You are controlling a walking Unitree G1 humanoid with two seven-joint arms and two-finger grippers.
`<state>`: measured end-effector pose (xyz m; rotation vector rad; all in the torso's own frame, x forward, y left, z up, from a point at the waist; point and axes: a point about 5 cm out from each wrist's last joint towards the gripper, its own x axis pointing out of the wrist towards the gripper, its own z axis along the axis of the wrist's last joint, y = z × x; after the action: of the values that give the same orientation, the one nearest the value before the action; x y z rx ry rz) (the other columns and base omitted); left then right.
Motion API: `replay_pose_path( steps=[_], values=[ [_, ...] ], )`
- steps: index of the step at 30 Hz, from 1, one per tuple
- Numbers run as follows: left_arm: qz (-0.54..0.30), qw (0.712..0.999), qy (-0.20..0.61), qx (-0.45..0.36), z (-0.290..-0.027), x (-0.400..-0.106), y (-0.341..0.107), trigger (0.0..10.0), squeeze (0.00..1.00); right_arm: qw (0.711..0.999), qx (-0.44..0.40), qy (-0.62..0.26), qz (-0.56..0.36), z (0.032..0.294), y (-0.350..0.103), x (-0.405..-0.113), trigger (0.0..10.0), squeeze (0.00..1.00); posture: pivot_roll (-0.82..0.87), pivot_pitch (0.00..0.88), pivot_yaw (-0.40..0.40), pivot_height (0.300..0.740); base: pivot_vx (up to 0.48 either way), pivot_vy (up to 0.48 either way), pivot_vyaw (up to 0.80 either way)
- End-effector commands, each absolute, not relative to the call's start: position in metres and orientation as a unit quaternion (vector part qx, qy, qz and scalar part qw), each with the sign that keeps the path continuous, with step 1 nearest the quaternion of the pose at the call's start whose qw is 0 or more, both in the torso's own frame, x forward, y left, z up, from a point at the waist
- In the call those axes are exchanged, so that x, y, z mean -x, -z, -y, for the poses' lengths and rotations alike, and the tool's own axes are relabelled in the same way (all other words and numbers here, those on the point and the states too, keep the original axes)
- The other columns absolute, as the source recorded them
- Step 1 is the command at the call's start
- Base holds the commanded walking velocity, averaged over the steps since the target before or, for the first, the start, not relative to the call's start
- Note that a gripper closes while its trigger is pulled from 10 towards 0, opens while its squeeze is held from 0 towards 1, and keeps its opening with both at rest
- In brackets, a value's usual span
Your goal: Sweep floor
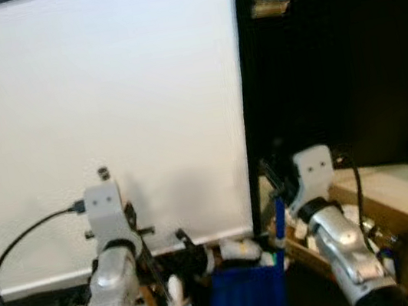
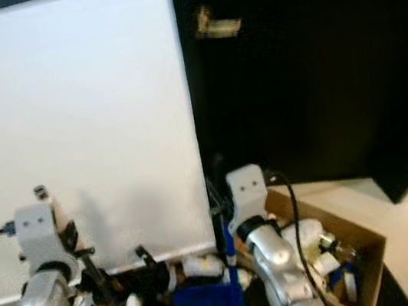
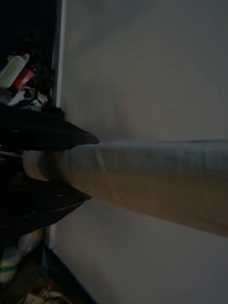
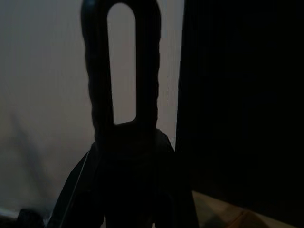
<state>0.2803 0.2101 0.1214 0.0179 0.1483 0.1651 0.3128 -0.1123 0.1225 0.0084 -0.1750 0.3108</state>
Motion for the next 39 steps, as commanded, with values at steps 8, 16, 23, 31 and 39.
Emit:
replay_pose_path(
  steps=[8, 16, 23, 31, 39],
  values=[
    [-0.071, 0.993, -0.089, -0.026, -0.2154, -0.2788, -0.1228, 10.0, 0.0, 0.984, -0.01, -0.156, 0.086, 0.1099, -0.1201, -0.3099, 10.0, 0.0, 0.07, 0.139, 0.032, 0.74, 0.0, 0.073, 0.0],
    [-0.071, 0.993, -0.087, -0.028, -0.2145, -0.2788, -0.1231, 10.0, 0.0, 0.984, -0.012, -0.155, 0.086, 0.1095, -0.1198, -0.3098, 10.0, 0.0, 0.07, 0.14, 0.034, 0.74, 0.0, 0.0, 0.0],
    [-0.058, 0.995, -0.076, -0.04, -0.2117, -0.2791, -0.126, 10.0, 0.0, 0.984, -0.012, -0.153, 0.087, 0.1098, -0.1198, -0.3098, 10.0, 0.0, 0.07, 0.141, 0.035, 0.74, 0.0, -0.193, 0.0],
    [-0.064, 0.994, -0.079, -0.038, -0.2117, -0.2793, -0.1248, 10.0, 0.0, 0.984, -0.014, -0.154, 0.086, 0.1089, -0.1193, -0.3092, 10.0, 0.0, 0.07, 0.141, 0.037, 0.74, 0.128, -0.371, 0.0],
    [-0.073, 0.993, -0.087, -0.036, -0.2142, -0.2794, -0.1223, 10.0, 0.0, 0.984, -0.011, -0.153, 0.086, 0.1095, -0.1195, -0.3092, 10.0, 0.0, 0.07, 0.142, 0.037, 0.74, 0.0, 0.0, 0.0]
  ],
)
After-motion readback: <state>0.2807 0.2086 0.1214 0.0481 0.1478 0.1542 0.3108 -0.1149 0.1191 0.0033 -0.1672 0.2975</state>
